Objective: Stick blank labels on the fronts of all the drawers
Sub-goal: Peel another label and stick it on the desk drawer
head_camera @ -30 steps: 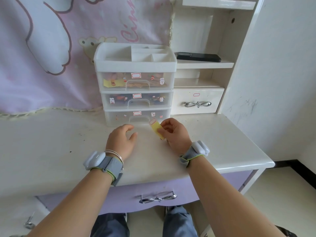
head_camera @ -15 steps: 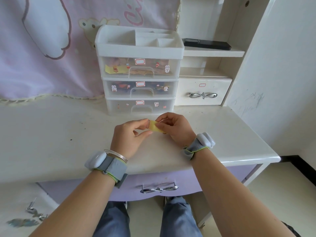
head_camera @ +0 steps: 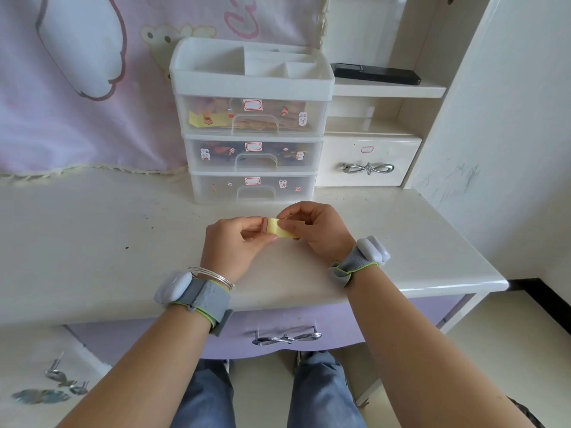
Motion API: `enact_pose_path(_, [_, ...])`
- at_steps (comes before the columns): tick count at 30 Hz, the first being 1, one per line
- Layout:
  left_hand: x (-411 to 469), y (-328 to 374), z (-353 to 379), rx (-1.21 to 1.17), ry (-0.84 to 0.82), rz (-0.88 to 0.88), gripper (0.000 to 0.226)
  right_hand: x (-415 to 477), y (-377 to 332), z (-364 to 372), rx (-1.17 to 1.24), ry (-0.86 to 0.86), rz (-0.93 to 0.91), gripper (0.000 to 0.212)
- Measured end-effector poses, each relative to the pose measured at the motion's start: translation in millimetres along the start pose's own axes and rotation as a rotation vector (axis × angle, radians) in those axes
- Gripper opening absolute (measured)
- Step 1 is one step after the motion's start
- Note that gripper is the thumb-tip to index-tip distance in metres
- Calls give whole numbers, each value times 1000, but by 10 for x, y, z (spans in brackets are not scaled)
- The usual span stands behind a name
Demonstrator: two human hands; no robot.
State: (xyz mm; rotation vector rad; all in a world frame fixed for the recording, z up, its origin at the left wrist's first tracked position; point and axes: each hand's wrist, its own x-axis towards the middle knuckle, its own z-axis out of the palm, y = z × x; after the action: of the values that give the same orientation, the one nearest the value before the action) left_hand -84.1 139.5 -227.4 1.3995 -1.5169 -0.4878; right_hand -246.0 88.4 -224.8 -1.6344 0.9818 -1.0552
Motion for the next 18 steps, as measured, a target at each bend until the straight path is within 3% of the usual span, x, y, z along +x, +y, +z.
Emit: enact_pose_path(18, [-12,-3,-15,52,-6,-16,13,11,16,7,37,31,27,19])
